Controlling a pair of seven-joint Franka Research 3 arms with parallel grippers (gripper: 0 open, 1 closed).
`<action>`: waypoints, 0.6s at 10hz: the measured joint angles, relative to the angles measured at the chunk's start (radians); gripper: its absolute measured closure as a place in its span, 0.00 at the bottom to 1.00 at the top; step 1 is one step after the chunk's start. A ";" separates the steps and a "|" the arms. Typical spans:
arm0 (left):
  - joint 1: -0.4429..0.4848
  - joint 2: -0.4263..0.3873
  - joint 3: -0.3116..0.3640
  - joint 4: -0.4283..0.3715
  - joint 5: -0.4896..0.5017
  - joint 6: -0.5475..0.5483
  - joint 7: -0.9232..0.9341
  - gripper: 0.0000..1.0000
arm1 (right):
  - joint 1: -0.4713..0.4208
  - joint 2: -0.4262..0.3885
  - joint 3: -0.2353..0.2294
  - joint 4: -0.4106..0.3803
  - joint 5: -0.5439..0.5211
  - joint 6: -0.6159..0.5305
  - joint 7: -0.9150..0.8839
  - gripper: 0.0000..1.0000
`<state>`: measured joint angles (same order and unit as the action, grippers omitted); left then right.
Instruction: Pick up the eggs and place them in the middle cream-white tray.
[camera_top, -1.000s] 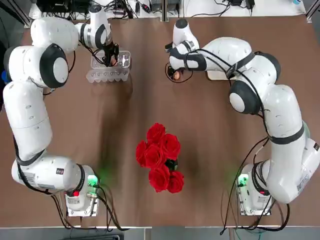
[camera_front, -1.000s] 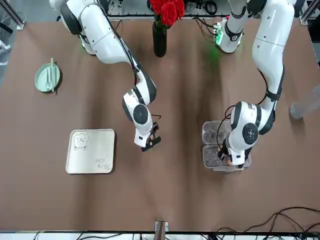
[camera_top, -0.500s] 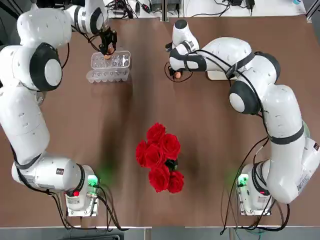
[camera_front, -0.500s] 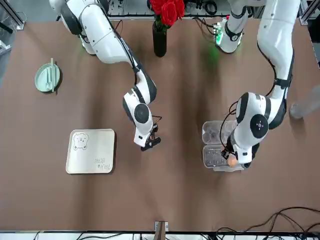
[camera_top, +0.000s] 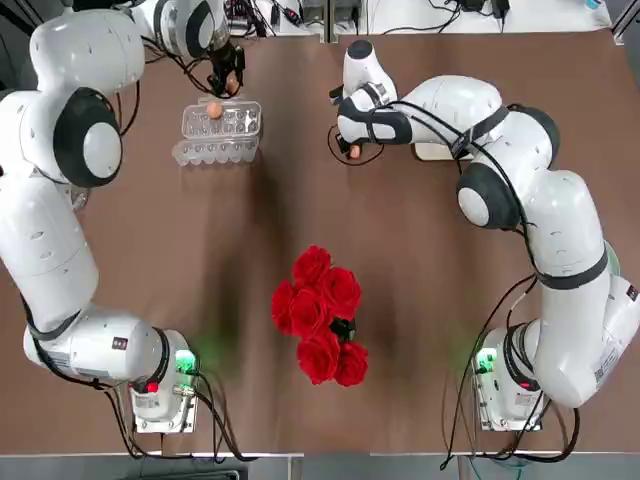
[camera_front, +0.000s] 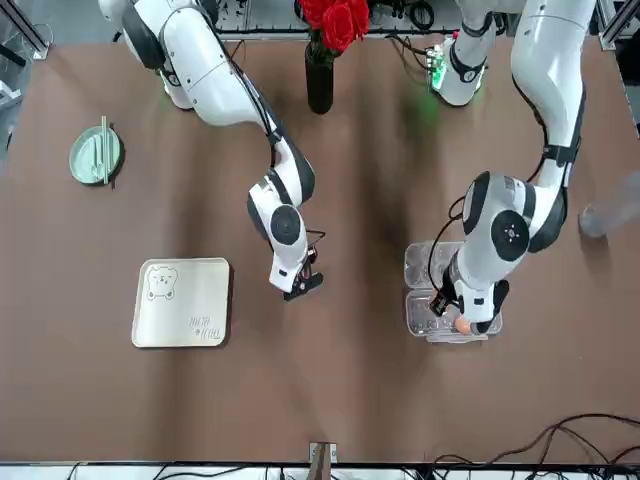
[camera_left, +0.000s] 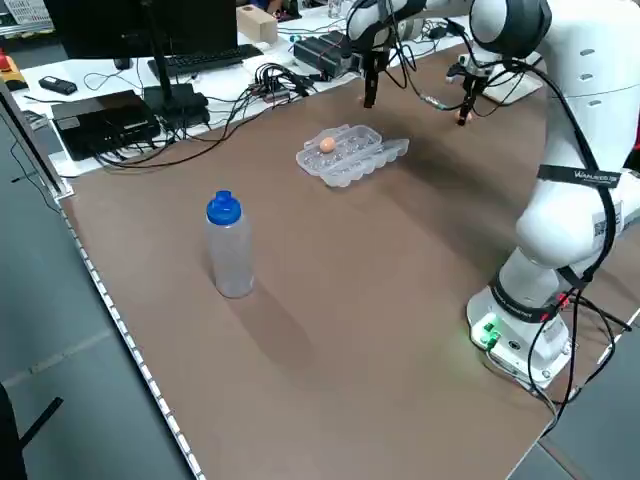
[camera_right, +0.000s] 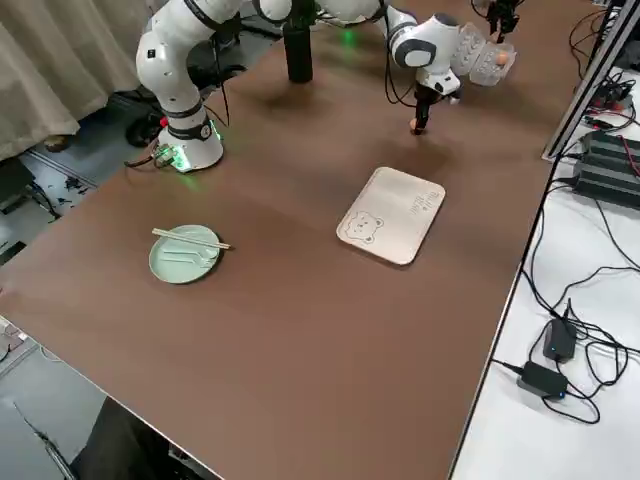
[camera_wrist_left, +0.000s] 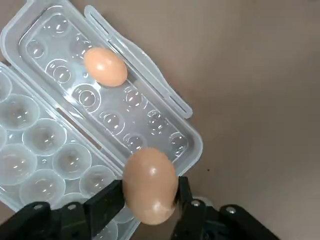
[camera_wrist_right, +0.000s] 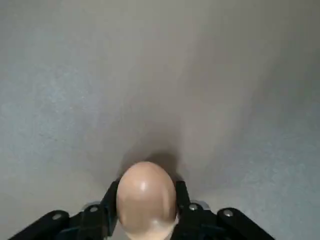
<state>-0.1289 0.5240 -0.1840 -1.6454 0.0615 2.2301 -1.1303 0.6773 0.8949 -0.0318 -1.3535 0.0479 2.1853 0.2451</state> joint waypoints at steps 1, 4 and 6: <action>0.000 0.000 -0.006 0.005 -0.002 0.000 -0.001 0.50 | -0.002 0.000 -0.006 0.007 0.000 -0.035 0.000 0.52; -0.019 0.000 -0.040 0.044 -0.006 0.000 -0.057 0.50 | -0.037 -0.019 -0.033 0.053 -0.012 -0.221 -0.008 0.52; -0.075 0.008 -0.045 0.077 -0.020 0.001 -0.113 0.50 | -0.130 -0.047 -0.040 0.146 -0.014 -0.392 -0.055 0.52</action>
<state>-0.2040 0.5320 -0.2292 -1.5682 0.0413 2.2306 -1.2428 0.5477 0.8479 -0.0718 -1.2071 0.0337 1.7937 0.1905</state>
